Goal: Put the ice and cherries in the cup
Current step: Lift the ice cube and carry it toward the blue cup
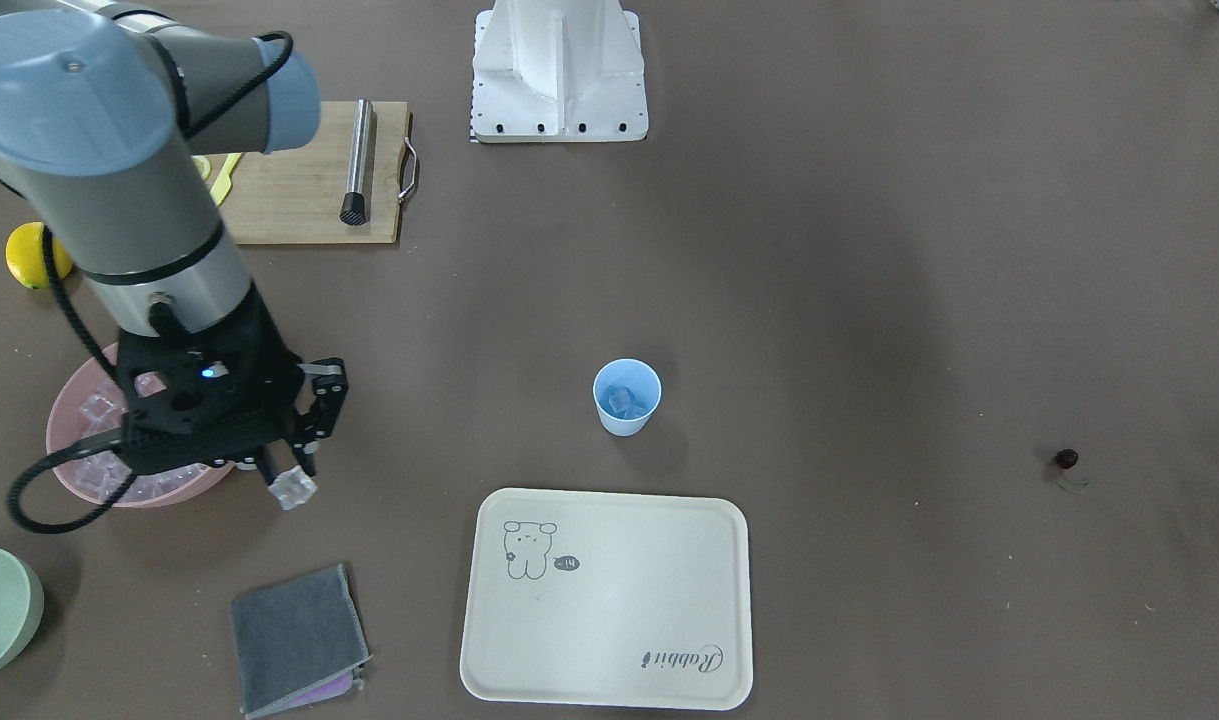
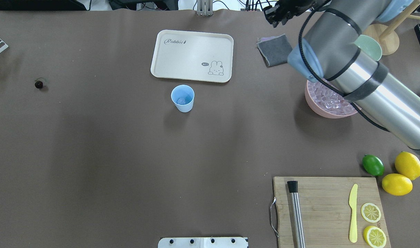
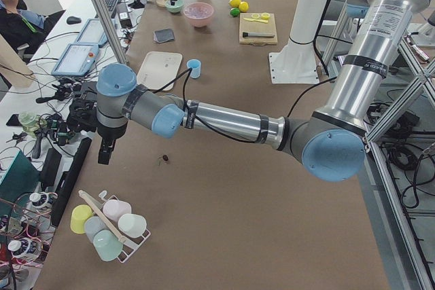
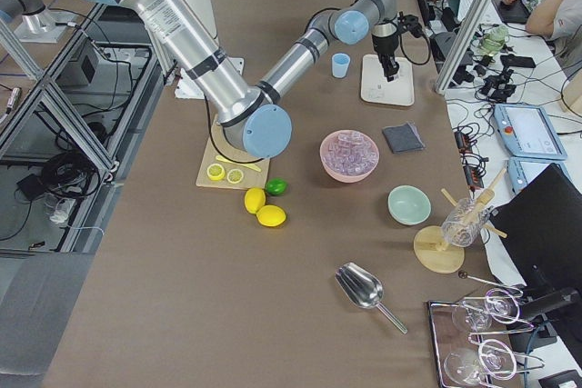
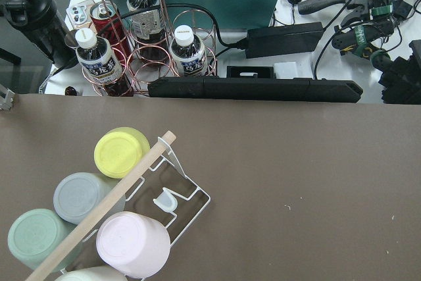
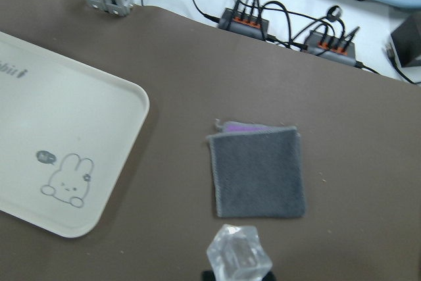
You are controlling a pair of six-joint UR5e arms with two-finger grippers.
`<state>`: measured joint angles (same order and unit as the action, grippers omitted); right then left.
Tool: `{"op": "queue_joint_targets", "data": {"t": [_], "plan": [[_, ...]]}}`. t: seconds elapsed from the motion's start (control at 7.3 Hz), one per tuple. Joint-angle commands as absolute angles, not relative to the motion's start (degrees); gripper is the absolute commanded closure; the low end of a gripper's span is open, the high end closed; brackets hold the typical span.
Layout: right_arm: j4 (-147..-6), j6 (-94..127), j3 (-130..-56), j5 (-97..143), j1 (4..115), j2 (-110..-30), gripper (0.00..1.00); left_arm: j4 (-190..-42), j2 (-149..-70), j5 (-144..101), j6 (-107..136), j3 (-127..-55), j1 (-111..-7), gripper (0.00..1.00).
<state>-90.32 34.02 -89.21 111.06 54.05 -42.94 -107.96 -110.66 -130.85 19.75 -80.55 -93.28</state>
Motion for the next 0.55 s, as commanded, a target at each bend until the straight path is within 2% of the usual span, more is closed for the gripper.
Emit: {"op": "queue_joint_targets", "data": {"t": [0.0,0.14,0.41], "plan": [[-84.0,36.5,-82.1,108.5,47.8,-36.3,1.0,-108.3,-110.0,-130.9,19.8,-80.6,-93.3,0.02],[-83.4,36.6,-80.3,106.0,44.8,-33.4,1.0,-108.3,-110.0,-130.9,19.8,-80.5,-93.3,0.02],[-78.6,37.2,-77.6,102.0,38.3,-32.5,1.0,-108.3,-109.6,-130.9,19.7,-80.5,-93.3,0.02]]}}
